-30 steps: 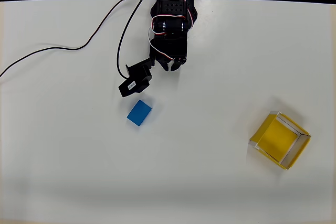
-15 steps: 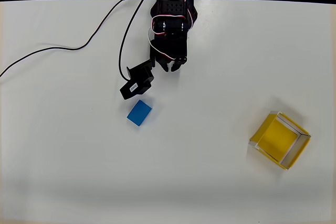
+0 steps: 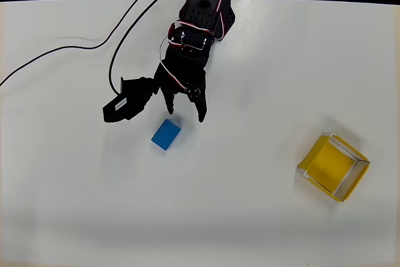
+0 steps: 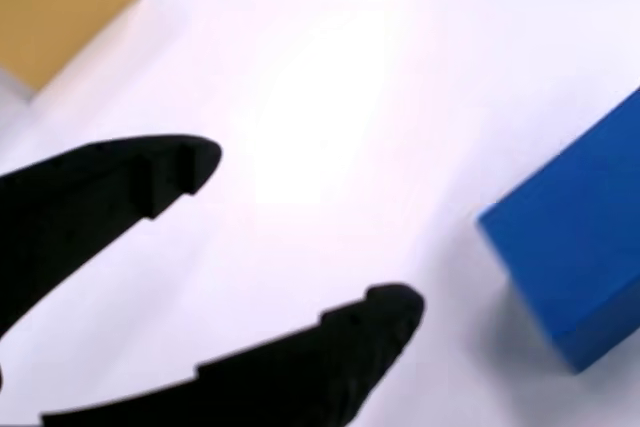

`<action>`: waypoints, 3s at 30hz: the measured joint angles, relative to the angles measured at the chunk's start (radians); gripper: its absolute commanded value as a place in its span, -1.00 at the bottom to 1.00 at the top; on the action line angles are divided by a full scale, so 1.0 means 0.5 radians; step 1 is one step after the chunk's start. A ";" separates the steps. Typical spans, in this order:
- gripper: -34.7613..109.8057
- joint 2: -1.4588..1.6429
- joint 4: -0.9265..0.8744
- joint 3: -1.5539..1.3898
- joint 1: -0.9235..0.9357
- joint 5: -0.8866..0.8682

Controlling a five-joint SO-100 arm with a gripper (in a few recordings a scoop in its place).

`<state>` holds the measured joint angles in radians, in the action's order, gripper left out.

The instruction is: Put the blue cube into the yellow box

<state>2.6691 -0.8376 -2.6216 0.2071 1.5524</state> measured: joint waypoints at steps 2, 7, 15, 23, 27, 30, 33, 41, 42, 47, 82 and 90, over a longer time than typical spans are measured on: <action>-0.05 -0.172 0.000 0.209 0.049 -0.055; 0.00 -0.540 -0.080 0.635 0.193 -0.153; 0.10 -1.101 -0.206 1.080 0.380 -0.169; 0.14 -1.466 -0.279 1.273 0.396 -0.169; 0.14 -1.611 -0.291 1.279 0.347 -0.190; 0.14 -1.690 -0.307 1.282 0.325 -0.221; 0.14 -1.792 -0.307 1.282 0.322 -0.239; 0.14 -1.951 -0.172 1.282 0.298 -0.239; 0.14 -1.967 -0.153 1.282 0.295 -0.239; 0.13 -2.019 -0.077 1.282 0.255 -0.270; -0.17 -2.264 0.107 1.166 0.144 -0.126; -0.28 -2.261 0.184 1.126 0.107 -0.046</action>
<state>1.5386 -0.7455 -2.0586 0.2608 1.5294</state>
